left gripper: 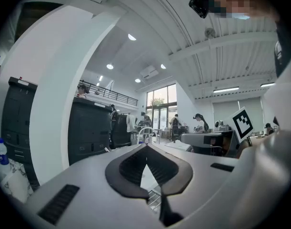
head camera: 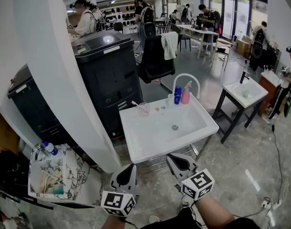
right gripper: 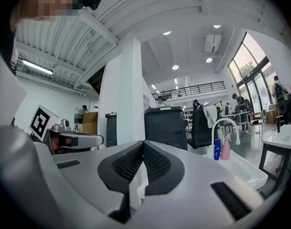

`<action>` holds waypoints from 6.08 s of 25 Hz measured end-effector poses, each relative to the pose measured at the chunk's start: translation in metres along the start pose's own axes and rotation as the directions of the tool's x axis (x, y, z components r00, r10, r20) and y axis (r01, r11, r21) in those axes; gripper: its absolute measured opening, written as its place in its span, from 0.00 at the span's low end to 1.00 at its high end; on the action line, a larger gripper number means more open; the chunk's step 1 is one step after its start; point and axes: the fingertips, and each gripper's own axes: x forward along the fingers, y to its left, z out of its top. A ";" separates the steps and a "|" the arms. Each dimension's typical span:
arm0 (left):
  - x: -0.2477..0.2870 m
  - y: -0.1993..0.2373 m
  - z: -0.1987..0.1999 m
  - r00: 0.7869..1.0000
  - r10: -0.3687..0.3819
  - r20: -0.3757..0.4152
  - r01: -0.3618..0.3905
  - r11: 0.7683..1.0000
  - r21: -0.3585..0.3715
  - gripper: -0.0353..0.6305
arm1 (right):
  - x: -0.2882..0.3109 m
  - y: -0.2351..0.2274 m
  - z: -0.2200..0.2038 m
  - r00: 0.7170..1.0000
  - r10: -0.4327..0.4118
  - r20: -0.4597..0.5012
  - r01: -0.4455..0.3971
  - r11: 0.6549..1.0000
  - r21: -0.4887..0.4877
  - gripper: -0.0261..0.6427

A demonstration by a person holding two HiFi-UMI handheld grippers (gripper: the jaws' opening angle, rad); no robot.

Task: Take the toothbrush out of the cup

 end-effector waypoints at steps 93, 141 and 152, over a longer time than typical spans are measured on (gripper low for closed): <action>0.334 0.031 0.005 0.936 0.353 -0.002 -0.352 0.934 -0.051 0.45 | 0.172 -0.319 0.023 0.933 0.352 0.077 -0.356 0.933 0.053 0.33; 0.485 0.287 -0.180 0.952 0.169 -0.255 -0.274 0.842 -0.465 0.46 | 0.394 -0.341 -0.090 0.969 0.163 -0.185 -0.135 0.978 0.159 0.32; 0.506 0.304 -0.210 0.948 0.148 -0.281 -0.278 0.813 -0.511 0.46 | 0.394 -0.354 -0.111 0.969 0.111 -0.223 -0.073 0.983 0.171 0.32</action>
